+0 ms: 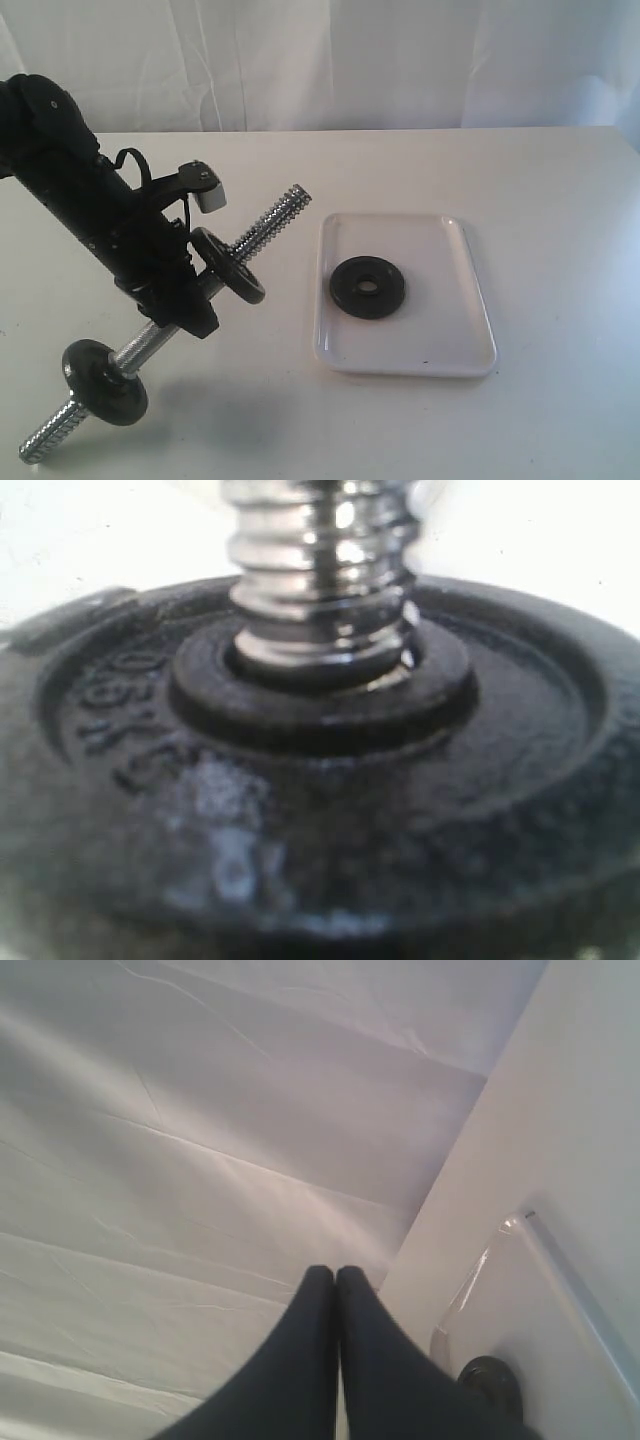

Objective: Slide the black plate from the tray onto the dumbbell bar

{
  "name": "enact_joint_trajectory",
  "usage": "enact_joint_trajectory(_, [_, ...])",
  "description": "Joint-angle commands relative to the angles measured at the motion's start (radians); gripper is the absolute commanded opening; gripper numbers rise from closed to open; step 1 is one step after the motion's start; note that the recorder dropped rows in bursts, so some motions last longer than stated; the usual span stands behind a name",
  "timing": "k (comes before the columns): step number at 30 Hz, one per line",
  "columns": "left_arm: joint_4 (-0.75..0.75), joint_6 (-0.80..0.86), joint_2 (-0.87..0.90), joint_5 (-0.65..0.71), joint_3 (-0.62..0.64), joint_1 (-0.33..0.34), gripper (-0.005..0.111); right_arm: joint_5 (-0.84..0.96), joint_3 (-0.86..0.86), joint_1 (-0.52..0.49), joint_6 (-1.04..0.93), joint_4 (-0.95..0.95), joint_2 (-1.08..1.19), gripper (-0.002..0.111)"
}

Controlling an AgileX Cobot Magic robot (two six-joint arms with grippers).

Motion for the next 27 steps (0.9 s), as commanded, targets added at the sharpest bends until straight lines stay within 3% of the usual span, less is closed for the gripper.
enact_joint_trajectory(1, [-0.12,0.008,-0.049,0.036,-0.022,0.0,0.0,0.008,0.002,0.004,0.002,-0.003,-0.005,0.0])
enact_joint_trajectory(13, [-0.117,0.008,-0.049,0.032,-0.022,0.0,0.0,-0.002,0.002,0.004,-0.029,-0.007,-0.005,0.0])
enact_joint_trajectory(19, [-0.117,0.008,-0.049,0.028,-0.022,0.0,0.0,0.029,-0.132,0.004,-0.351,-0.011,-0.005,0.0])
enact_joint_trajectory(27, [-0.117,0.008,-0.049,0.028,-0.022,0.0,0.0,0.274,-0.345,0.004,-0.785,-0.011,0.163,0.0])
